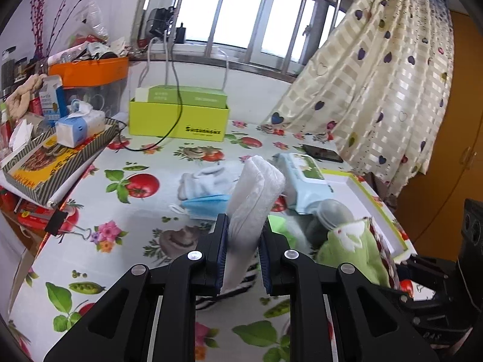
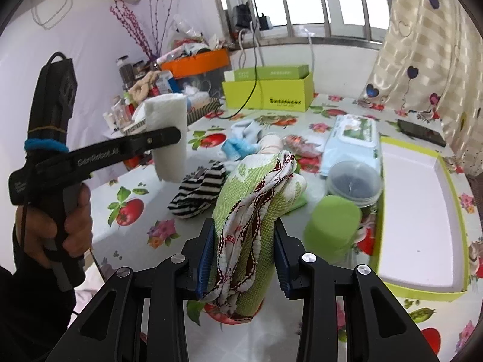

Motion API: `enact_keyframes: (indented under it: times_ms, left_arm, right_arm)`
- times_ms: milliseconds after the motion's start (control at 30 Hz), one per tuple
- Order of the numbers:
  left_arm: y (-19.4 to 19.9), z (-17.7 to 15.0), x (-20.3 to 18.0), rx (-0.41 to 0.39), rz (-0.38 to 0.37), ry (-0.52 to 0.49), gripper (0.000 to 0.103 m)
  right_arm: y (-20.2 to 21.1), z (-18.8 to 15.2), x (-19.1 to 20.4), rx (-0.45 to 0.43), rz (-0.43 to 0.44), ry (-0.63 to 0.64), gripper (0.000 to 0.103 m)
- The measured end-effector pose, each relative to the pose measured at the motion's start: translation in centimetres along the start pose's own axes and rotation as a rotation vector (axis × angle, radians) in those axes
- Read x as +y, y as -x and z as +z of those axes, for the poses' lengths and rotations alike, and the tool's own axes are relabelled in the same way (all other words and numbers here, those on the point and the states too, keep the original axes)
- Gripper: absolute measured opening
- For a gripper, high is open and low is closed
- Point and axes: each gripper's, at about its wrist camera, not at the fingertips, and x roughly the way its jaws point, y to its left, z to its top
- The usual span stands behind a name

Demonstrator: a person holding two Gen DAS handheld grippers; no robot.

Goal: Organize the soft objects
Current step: 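Carry both cloths to the white box lid while the right tool releases the green cloth inside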

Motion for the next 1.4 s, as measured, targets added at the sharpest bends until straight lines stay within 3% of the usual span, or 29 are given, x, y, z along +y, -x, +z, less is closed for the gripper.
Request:
enact_keyframes:
  times_ms: [733, 1067, 1400]
  left_arm:
    - [-3.3, 2.0, -9.1, 0.047, -0.134, -0.111, 0.02]
    - [-5.9, 2.6, -14.5, 0.08, -0.196, -0.178, 0.02]
    - [-9.4, 2.7, -18.8, 0.133, -0.23, -0.222, 0.02]
  right_arm:
    - [4.5, 0.5, -10.0, -0.094, -0.13, -0.109, 0.035]
    - [2.9, -1.0, -17.3, -0.023, -0.199, -0.188, 0.035]
    - [0.4, -1.7, -21.7, 0.066, -0.243, -0.201, 0.041]
